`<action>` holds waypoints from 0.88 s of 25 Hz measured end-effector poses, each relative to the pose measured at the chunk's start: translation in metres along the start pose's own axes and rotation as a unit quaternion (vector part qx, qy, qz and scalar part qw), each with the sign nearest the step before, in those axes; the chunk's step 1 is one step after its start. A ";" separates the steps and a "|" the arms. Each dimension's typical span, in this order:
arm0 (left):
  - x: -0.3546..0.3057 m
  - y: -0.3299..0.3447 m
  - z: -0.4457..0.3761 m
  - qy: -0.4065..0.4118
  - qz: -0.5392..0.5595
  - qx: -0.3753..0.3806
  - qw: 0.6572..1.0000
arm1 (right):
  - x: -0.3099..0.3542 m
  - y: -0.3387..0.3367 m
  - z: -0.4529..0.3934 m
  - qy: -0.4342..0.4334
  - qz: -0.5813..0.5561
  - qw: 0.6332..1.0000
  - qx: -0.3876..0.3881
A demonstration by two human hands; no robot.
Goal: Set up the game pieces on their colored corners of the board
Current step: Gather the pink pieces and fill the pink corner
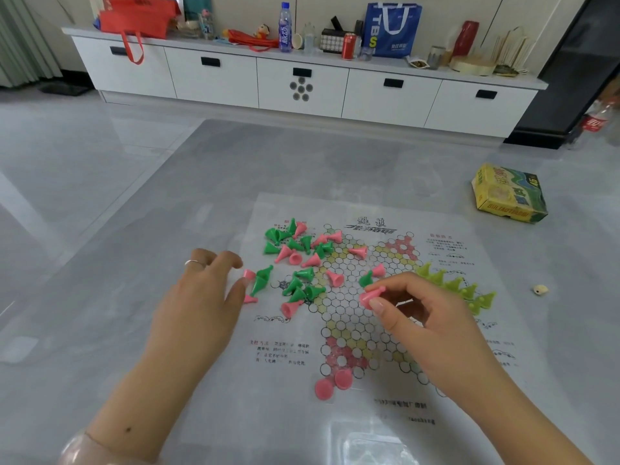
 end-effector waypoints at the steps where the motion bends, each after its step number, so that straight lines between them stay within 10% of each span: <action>1: 0.004 0.001 0.000 -0.006 -0.011 0.023 1.000 | 0.000 0.000 0.000 0.000 0.002 1.000 0.000; 22: -0.001 0.013 -0.003 0.020 -0.043 0.080 0.996 | -0.021 0.012 0.006 0.004 0.182 0.968 0.171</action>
Point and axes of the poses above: each hand's wrist, its own z-axis away from the middle knuckle, its own y-axis out of the palm, x = y × z, the point moved 2 cm from there along -z, towards the middle knuckle, and after that the axes turned 14 degrees about -z, right-handed, at the moved point
